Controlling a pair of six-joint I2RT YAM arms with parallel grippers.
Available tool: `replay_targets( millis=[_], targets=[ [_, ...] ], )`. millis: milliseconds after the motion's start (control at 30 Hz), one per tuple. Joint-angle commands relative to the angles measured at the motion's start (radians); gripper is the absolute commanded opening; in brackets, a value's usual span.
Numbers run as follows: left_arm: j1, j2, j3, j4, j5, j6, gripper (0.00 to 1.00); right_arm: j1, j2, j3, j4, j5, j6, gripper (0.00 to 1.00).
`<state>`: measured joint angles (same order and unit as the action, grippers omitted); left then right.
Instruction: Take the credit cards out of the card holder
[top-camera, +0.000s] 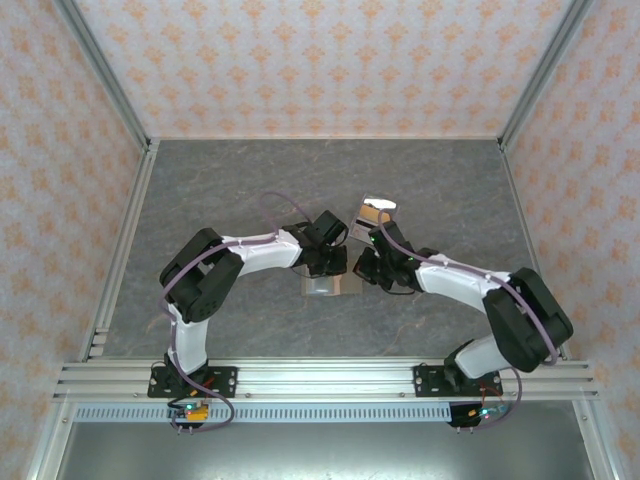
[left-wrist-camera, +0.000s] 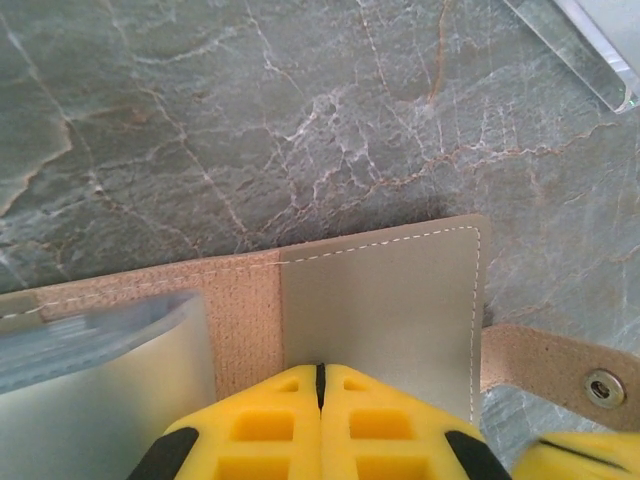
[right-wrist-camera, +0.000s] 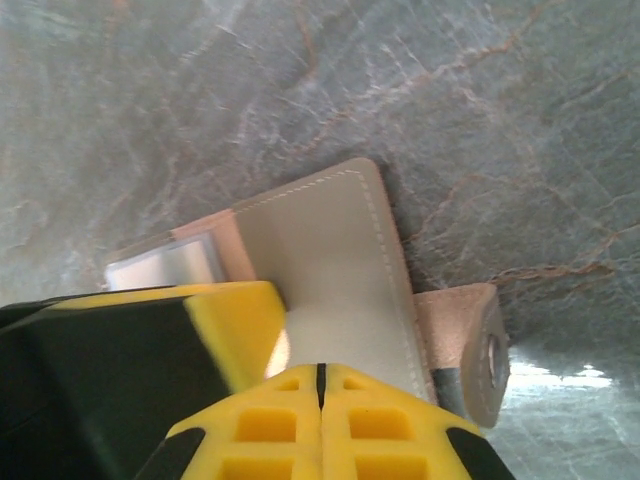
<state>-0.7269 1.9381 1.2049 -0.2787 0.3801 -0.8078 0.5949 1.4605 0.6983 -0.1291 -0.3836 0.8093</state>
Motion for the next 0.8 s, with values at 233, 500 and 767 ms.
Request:
replay_targets(
  millis=[233, 500, 767],
  targets=[
    [0.029, -0.150, -0.005, -0.138, -0.125, -0.013, 0.11, 0.002, 0.067, -0.028, 0.006, 0.049, 0.013, 0.02],
    [0.087, -0.245, -0.104, -0.202, -0.158, -0.017, 0.38, 0.002, 0.079, -0.024, -0.012, 0.074, -0.002, 0.02],
    [0.090, -0.204, -0.116, -0.197, -0.100, -0.033, 0.43, 0.003, 0.094, -0.027, -0.009, 0.068, -0.007, 0.02]
  ],
)
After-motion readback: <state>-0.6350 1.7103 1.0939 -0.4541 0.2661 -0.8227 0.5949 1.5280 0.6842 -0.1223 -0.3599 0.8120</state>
